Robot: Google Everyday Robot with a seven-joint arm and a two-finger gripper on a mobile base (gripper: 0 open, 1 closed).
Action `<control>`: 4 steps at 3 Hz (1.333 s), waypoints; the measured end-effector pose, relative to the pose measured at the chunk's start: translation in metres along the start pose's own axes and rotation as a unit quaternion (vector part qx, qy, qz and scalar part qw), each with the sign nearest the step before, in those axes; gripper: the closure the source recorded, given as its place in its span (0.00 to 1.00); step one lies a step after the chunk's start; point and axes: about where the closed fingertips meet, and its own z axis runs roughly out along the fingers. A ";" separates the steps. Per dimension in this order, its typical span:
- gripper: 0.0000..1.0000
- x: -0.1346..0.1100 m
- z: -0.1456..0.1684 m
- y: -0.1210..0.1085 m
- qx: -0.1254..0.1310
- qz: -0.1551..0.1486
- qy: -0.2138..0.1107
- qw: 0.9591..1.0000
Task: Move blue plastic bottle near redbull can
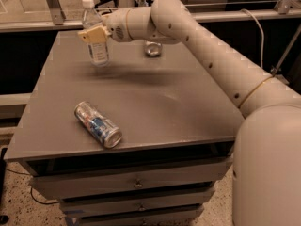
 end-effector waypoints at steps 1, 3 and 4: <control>1.00 -0.011 -0.042 0.017 -0.007 -0.001 -0.017 1.000; 1.00 -0.010 -0.131 0.070 -0.008 0.022 -0.006 1.000; 1.00 0.009 -0.159 0.099 -0.014 0.046 0.010 0.999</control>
Offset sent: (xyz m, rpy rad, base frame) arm -0.1166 -0.1325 0.0483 0.0494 0.0316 -0.0070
